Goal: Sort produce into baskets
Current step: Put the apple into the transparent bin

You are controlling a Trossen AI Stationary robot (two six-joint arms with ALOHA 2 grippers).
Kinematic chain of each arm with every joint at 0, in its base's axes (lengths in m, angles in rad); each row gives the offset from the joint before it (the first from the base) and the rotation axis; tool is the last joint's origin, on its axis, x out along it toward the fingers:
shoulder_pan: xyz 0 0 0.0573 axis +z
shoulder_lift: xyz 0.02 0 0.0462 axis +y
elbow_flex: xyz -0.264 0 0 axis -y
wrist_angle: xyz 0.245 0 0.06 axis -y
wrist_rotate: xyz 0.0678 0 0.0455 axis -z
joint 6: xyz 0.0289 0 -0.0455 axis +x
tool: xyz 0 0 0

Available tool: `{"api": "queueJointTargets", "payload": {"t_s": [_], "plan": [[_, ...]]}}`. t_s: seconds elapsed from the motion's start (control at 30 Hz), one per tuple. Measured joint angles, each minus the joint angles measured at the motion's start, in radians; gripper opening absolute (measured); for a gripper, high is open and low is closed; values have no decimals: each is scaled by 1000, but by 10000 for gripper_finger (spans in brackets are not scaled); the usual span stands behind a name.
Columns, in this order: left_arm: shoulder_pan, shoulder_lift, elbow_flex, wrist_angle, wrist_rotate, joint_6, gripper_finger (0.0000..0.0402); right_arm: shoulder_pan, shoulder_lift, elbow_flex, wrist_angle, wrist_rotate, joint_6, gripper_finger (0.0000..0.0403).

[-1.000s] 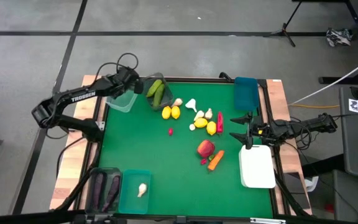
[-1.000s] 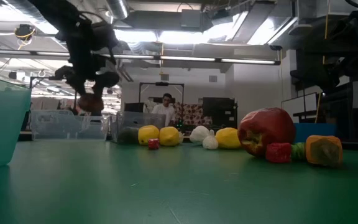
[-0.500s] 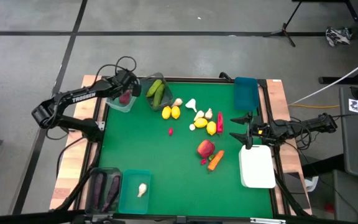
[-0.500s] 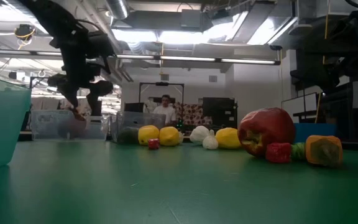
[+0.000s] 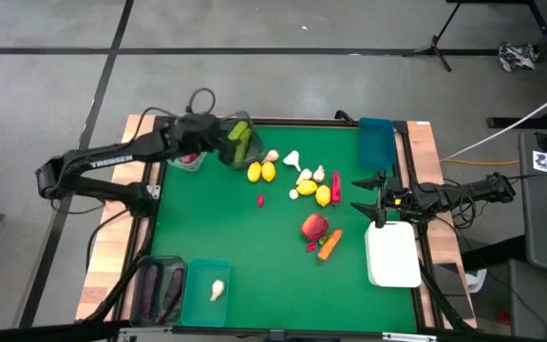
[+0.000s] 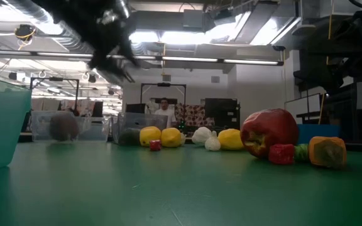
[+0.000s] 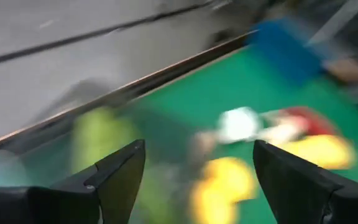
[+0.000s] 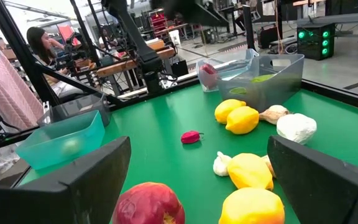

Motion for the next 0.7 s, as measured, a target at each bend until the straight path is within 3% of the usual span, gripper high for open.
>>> {"api": "queueJointTargets", "payload": {"t_s": [0.13,0.23,0.37,0.53,0.7], "plan": [[-229,54,0,183,-70,-3,292,0,0,0,0,0,0,376],[-393,149,0,304,-189,43,292,0,0,0,0,0,0,376],[-550,293,0,512,-270,98,292,0,0,0,1,0,0,376],[-643,494,101,640,-398,115,292,0,0,0,2,0,0,376],[-658,697,342,512,-475,102,292,0,0,0,3,0,1,376]]}}
